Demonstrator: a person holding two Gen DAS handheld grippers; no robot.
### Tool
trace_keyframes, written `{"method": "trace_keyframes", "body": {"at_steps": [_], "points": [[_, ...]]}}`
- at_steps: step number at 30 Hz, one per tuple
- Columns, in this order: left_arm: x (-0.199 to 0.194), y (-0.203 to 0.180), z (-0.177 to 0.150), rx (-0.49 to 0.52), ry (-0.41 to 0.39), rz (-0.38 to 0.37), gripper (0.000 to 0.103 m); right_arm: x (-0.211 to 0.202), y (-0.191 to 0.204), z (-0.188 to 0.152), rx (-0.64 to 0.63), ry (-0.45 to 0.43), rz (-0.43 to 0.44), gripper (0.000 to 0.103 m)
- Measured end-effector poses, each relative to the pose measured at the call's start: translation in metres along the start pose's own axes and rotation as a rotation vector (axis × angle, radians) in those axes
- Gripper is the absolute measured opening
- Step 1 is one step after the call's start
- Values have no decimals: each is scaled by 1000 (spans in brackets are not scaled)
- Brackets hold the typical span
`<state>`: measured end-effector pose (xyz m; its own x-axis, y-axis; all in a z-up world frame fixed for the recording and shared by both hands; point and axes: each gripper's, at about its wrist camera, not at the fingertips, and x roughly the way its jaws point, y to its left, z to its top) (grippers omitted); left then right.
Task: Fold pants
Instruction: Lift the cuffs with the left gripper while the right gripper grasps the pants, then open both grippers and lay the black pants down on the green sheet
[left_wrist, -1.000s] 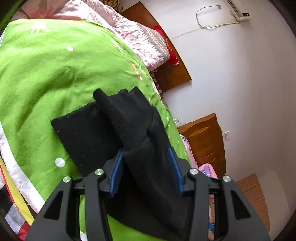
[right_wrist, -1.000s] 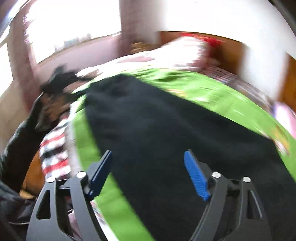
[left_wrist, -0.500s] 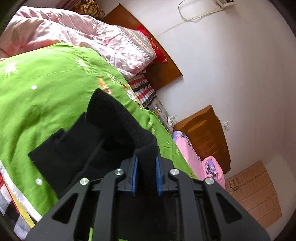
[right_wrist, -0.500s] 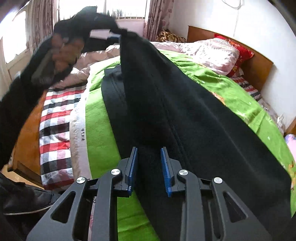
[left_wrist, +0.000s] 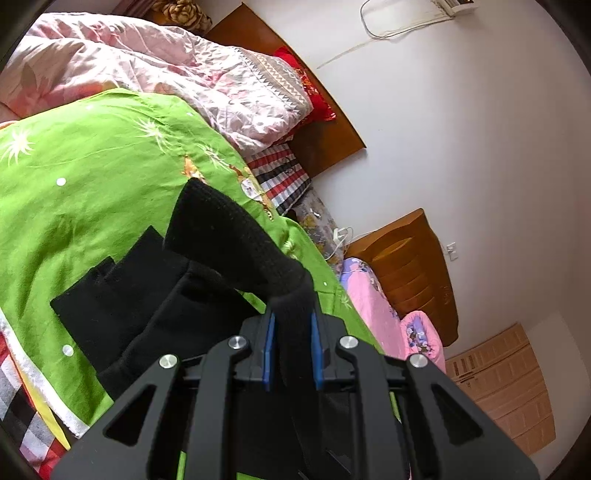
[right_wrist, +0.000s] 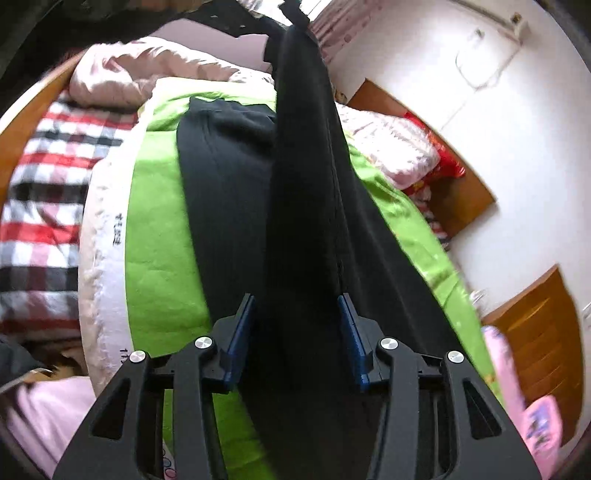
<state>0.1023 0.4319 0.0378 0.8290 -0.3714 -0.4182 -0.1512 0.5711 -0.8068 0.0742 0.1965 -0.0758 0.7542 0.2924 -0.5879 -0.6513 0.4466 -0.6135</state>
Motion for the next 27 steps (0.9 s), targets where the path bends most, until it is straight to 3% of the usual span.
{"method": "trace_keyframes", "body": {"at_steps": [1, 3, 5, 9, 12, 15, 17, 20, 27], "points": [[2, 4, 0, -6, 4, 14, 15, -1, 4, 0, -29, -8, -18, 44], [5, 13, 0, -23, 9, 29, 15, -6, 2, -2, -26, -34, -7, 5], [5, 21, -4, -22, 4, 40, 15, -20, -10, -1, 24, -85, -16, 5], [-18, 14, -16, 120, -86, 28, 16, -45, -38, -2, 115, -145, 42, 5], [-22, 21, -43, 235, -127, 187, 16, -39, -28, -6, 86, -112, 101, 5], [7, 78, -61, 100, -15, 292, 16, -15, -1, -15, 9, -26, 146, 5], [7, 103, -68, 33, -13, 210, 17, -19, 1, -17, -6, -31, 130, 5], [0, 110, -62, -1, -37, 129, 23, -22, -12, -16, 38, -40, 156, 5], [-3, 93, -65, 25, -35, 217, 21, -37, -15, -13, 43, -57, 151, 5]]}}
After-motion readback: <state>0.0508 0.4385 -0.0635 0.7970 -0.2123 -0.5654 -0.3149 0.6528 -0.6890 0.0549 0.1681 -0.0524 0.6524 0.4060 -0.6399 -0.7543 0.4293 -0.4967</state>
